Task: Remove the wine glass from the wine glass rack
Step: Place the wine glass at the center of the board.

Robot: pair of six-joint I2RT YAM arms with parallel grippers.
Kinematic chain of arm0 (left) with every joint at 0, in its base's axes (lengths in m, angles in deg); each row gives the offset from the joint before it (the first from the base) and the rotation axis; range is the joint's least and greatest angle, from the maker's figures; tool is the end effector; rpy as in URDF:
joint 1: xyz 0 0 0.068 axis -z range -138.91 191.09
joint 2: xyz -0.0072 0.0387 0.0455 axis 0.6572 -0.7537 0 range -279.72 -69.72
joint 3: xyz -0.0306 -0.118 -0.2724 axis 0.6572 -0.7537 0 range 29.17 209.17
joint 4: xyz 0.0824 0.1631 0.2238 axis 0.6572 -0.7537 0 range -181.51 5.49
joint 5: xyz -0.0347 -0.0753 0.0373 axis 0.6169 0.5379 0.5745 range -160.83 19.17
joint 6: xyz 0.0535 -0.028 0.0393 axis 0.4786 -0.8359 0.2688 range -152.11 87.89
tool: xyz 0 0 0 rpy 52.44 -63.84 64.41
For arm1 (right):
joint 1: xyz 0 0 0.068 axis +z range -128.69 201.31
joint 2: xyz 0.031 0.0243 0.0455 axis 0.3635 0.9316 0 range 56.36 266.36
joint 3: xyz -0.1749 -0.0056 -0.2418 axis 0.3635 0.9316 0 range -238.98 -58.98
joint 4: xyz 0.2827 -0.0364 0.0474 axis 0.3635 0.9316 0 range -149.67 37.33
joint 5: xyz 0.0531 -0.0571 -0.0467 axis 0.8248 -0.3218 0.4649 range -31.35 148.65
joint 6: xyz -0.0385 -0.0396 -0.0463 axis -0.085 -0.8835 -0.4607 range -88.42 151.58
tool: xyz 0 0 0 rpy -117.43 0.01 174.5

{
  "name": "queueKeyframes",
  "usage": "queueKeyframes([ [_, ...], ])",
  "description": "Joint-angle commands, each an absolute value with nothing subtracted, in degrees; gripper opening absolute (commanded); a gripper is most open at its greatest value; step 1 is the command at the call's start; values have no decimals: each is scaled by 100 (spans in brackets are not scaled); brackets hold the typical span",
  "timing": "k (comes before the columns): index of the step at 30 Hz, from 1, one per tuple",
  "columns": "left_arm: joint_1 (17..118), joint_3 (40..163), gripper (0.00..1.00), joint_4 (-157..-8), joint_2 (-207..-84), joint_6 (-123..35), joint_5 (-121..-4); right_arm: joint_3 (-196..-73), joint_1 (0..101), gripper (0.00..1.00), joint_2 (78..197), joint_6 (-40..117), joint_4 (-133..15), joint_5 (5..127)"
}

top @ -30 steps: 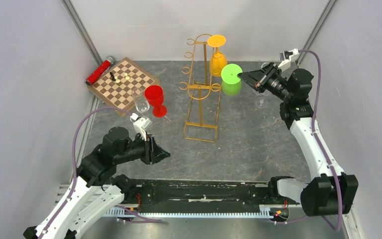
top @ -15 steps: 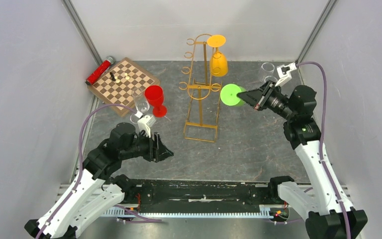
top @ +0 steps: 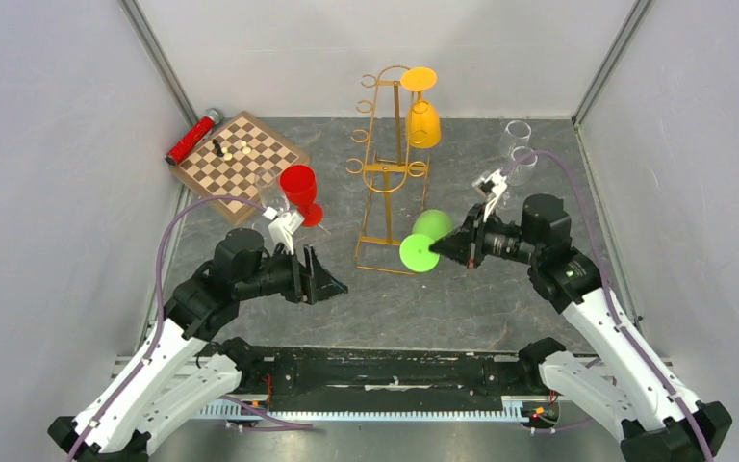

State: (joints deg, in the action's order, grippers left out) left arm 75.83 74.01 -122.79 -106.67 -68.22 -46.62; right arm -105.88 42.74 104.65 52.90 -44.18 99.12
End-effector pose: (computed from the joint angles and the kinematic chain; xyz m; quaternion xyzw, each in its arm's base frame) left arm 0.1191 -0.1124 0.3201 0.0941 0.8496 -0.4300 0.2906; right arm 0.1874 0.1151 0.3489 -0.2067 0.7535 0.4624 0.4192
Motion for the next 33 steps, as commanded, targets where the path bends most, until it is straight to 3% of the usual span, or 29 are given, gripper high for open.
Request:
queueKeyframes([
  [1, 7563, 7758, 75, -11928, -10647, -7394, -4495, -10476, 4724, 0, 10164, 4261, -4360, 9885],
  [24, 7563, 7471, 77, -10912, -10612, -8766, -3758, -11215, 6894, 0, 10492, 2409, -4935, 9418],
  [33, 7563, 7329, 79, -10795, -10451, -8931, -3734, -11456, 8106, 0, 10891, 1562, -5253, 8451],
])
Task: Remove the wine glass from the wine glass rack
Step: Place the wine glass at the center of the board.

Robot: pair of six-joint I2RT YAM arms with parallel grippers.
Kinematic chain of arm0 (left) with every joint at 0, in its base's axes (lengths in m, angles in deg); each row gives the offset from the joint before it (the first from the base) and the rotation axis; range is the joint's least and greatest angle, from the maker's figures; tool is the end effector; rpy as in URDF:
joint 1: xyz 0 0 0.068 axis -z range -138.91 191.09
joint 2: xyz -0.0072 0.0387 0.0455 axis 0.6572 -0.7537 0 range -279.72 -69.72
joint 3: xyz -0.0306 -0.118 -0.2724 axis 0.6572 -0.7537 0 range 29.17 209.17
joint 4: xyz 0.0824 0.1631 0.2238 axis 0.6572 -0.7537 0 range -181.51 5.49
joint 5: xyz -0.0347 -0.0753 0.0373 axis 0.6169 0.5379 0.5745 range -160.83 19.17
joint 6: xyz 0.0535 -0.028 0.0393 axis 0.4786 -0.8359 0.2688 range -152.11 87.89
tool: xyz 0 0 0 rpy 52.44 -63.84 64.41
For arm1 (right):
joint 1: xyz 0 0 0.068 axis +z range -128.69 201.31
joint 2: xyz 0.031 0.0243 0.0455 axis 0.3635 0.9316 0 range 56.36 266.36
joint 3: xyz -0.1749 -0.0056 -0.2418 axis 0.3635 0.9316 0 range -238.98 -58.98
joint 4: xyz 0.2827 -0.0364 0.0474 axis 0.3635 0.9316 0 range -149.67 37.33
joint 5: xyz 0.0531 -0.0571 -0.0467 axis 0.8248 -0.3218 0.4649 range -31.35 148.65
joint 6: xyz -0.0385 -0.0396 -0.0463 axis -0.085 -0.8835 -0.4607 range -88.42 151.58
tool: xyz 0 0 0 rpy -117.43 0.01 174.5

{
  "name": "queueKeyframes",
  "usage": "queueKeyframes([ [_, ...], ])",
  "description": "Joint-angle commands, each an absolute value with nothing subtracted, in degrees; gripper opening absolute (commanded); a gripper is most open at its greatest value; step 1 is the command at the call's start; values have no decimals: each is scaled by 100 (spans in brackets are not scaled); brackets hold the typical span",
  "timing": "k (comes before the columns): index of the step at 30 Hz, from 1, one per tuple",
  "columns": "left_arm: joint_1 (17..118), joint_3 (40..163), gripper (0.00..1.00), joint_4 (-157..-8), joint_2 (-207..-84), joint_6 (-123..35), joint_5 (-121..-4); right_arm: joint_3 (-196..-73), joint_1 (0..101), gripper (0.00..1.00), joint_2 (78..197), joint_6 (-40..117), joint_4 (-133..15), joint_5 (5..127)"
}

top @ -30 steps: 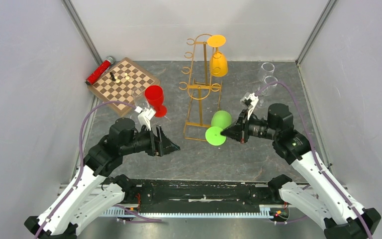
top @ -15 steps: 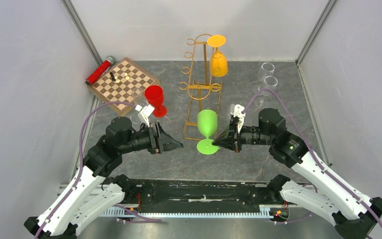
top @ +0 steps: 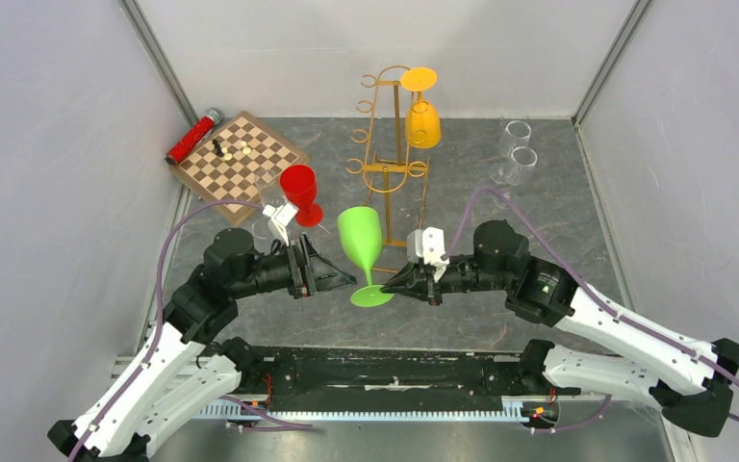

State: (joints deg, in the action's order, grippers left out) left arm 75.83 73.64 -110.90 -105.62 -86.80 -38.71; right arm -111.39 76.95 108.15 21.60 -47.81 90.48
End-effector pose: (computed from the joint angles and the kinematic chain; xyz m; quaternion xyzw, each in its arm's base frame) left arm 0.1178 -0.1203 0.3458 0.0260 0.7930 -0.5572 0.2450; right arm 0.1073 0.2127 0.3803 -0.5490 0.5305 0.4321 0.4801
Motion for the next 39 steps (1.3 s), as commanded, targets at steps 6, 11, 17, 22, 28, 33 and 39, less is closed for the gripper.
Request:
queueKeyframes([
  [6, 7564, 7231, 80, -10717, -10310, -9060, -3743, -11430, 8751, 0, 10937, 1096, -5543, 7902],
  [11, 7564, 7115, 80, -10595, -10172, -9191, -3795, -11308, 9164, 0, 10930, 933, -5877, 7303],
  [17, 7564, 7052, 80, -10530, -10161, -9248, -3801, -11249, 9628, 0, 11007, 641, -6143, 6738],
  [22, 7563, 7047, 75, -10464, -10155, -9286, -3793, -11154, 9952, 0, 11072, 343, -6321, 6244],
  [28, 7563, 7032, 57, -10383, -10173, -9345, -3748, -11060, 10202, 0, 11120, 138, -6501, 5779],
  [33, 7563, 7042, 37, -10280, -10180, -9398, -3665, -11066, 10338, 0, 11267, 27, -6546, 5407],
  [39, 7564, 6971, 17, -10246, -10197, -9349, -3598, -11075, 10376, 2, 11298, -32, -6608, 5217],
])
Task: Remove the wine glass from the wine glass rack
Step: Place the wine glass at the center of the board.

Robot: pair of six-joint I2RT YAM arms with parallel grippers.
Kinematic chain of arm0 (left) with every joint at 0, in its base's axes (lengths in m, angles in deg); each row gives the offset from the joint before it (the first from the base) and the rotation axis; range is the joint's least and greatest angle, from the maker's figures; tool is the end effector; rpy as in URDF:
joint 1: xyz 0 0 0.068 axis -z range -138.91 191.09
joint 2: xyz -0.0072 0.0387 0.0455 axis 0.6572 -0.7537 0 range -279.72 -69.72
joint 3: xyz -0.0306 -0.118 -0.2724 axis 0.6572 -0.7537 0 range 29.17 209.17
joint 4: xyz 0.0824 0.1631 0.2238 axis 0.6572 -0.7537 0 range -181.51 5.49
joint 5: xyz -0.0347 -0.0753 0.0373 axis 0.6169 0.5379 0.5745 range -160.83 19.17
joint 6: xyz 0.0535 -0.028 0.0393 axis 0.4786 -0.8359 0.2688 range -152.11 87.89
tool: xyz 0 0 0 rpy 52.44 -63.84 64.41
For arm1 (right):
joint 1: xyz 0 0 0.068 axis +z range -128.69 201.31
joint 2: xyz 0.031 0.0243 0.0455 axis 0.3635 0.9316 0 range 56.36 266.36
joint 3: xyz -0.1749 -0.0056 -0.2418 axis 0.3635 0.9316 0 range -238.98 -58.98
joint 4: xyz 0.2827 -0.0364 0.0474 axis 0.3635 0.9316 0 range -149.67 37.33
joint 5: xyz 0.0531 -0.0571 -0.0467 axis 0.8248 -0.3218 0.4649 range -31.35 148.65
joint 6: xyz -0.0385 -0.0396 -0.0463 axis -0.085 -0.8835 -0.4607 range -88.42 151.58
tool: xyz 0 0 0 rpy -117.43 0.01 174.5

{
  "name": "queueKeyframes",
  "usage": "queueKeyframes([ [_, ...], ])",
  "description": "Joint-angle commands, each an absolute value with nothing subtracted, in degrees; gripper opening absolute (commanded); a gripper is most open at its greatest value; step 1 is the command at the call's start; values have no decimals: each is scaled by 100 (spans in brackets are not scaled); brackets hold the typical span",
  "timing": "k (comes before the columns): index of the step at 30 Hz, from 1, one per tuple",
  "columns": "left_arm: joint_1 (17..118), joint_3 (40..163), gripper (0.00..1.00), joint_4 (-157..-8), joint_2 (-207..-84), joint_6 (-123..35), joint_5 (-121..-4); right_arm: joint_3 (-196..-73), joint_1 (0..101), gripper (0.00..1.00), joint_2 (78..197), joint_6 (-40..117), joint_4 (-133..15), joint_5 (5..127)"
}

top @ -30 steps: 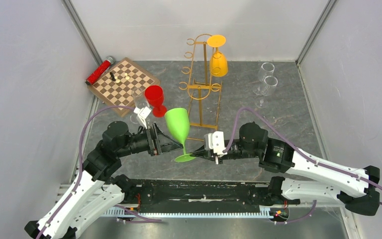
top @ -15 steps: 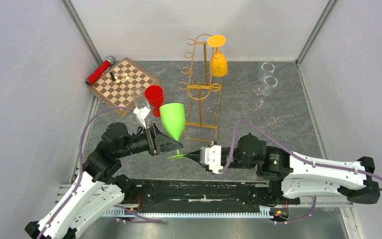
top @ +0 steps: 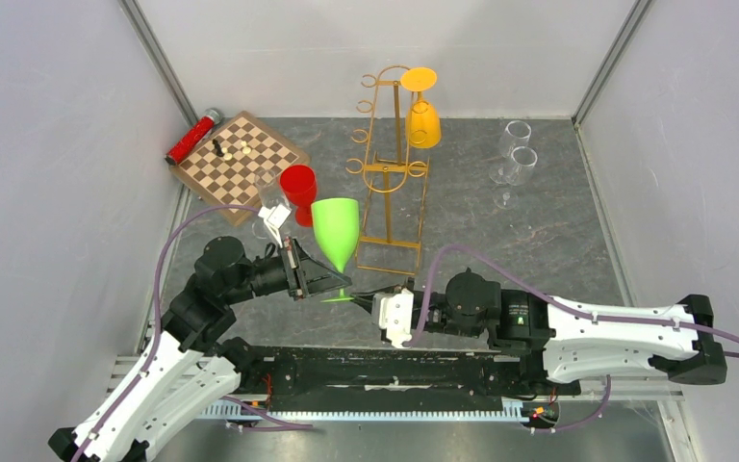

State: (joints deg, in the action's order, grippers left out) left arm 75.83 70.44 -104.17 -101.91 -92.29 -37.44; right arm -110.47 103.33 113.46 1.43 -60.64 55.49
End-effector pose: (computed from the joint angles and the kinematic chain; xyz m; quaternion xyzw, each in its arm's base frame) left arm 0.1103 -0.1165 0.3479 0.0168 0.7592 -0.6004 0.2509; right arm 0.0412 0.2709 0.3794 -0.5994 0.4256 0.2781 0.6182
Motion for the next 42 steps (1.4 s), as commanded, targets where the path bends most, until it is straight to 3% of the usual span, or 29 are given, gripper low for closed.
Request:
queueKeyframes([
  [1, 7563, 6962, 14, -10208, -10201, -9359, -3583, -11073, 10384, 4, 11297, -38, -6599, 5197],
  [3, 7565, 6963, 6, -10152, -10215, -9373, -3537, -11067, 10385, 11, 11287, -32, -6574, 5168],
  [4, 7563, 6975, 3, -10131, -10224, -9371, -3516, -11066, 10385, 20, 11266, -7, -6560, 5141],
  [6, 7563, 6974, 2, -10103, -10235, -9363, -3467, -11049, 10390, 38, 11241, 32, -6516, 5084],
  [8, 7568, 6971, 2, -10110, -10240, -9329, -3453, -11040, 10384, 47, 11203, 77, -6428, 5035],
  [17, 7563, 6982, 2, -10314, -10288, -9109, -3229, -11903, 10375, 63, 11163, 737, -5265, 4682],
  [24, 7563, 7327, 2, -11122, -10459, -8354, -2959, -13997, 10252, 62, 12129, 1421, -3095, 4327],
  [42, 7563, 7624, 2, -12530, -10581, -6706, -2117, -15488, 8234, 60, 12731, 2912, -1894, 6919],
])
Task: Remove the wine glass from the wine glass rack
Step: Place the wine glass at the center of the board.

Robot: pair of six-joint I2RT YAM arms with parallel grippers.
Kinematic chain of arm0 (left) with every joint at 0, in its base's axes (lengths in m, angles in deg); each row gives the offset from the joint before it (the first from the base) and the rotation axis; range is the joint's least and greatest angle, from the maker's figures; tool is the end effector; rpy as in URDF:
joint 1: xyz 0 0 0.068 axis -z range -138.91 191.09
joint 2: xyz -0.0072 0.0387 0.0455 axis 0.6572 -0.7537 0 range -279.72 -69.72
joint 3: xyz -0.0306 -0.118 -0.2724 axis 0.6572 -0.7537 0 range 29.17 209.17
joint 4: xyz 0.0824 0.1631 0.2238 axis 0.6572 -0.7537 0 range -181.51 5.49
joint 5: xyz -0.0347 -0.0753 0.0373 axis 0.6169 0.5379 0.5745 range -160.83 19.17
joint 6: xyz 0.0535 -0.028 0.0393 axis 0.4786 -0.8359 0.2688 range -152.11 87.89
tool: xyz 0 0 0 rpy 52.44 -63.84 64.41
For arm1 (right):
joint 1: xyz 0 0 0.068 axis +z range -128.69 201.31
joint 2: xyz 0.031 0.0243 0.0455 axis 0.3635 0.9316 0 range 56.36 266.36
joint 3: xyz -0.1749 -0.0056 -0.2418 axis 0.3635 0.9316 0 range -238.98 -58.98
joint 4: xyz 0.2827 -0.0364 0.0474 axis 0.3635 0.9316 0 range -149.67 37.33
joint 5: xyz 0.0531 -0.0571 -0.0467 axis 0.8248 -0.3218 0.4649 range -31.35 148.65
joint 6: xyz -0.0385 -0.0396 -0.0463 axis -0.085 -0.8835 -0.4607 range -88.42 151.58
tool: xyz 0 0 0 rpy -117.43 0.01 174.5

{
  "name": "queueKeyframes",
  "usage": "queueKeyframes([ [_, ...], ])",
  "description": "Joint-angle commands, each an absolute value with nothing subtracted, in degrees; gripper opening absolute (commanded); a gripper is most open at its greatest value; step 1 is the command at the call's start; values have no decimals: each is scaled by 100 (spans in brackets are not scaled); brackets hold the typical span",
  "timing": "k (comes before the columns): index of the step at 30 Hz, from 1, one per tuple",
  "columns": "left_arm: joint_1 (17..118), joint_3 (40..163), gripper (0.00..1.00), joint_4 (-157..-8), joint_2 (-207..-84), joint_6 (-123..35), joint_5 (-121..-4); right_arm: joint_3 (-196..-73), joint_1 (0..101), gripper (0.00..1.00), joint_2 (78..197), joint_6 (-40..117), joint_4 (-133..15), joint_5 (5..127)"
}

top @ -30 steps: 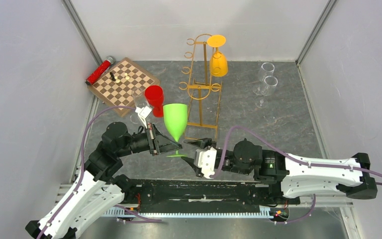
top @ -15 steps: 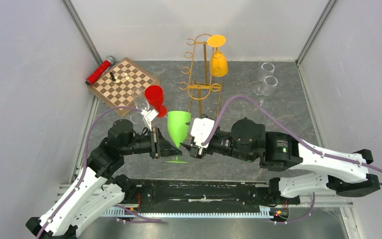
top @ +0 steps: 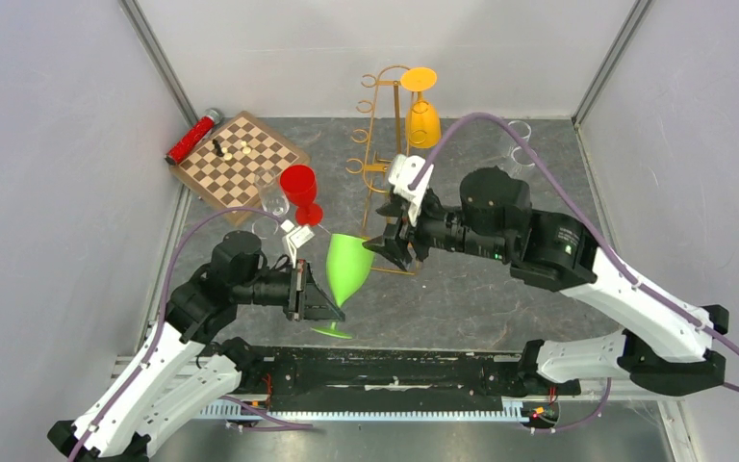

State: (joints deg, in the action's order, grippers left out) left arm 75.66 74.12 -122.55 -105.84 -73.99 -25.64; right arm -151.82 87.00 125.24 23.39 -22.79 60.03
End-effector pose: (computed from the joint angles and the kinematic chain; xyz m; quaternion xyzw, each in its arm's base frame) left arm 0.0981 -0.1190 0.3294 0.1433 0.8071 -0.5494 0.1619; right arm 0.1105 0.2482 0.5206 -0.4760 0.6206 0.3079 0.5417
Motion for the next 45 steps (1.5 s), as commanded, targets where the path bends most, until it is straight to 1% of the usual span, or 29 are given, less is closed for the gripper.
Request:
queueKeyframes([
  [1, 7563, 7619, 2, -12573, -10576, -6626, -2069, -15524, 8094, 60, 12781, 3005, -1821, 7151],
  [6, 7563, 7695, 2, -12864, -10519, -6219, -1843, -15348, 7543, 60, 12947, 3314, -1769, 8256],
  [10, 7563, 7739, 2, -12977, -10425, -5968, -1622, -14872, 7217, 61, 12864, 3488, -2122, 8986],
  [18, 7563, 7786, 2, -13215, -10374, -5611, -1476, -14239, 6853, 57, 12848, 3803, -2786, 10579],
  [26, 7563, 7759, 2, -13217, -10299, -5540, -1379, -14005, 6842, 55, 12903, 3503, -2883, 11109],
  [35, 7566, 7733, 2, -13219, -10278, -5514, -1362, -13747, 6845, 51, 12946, 3584, -3274, 11597],
  [40, 7566, 7733, 2, -13215, -10279, -5505, -1363, -13703, 6878, 43, 12932, 3566, -3356, 11695],
  [45, 7563, 7716, 2, -13216, -10295, -5496, -1396, -13671, 6920, 27, 12956, 3548, -3426, 11842],
])
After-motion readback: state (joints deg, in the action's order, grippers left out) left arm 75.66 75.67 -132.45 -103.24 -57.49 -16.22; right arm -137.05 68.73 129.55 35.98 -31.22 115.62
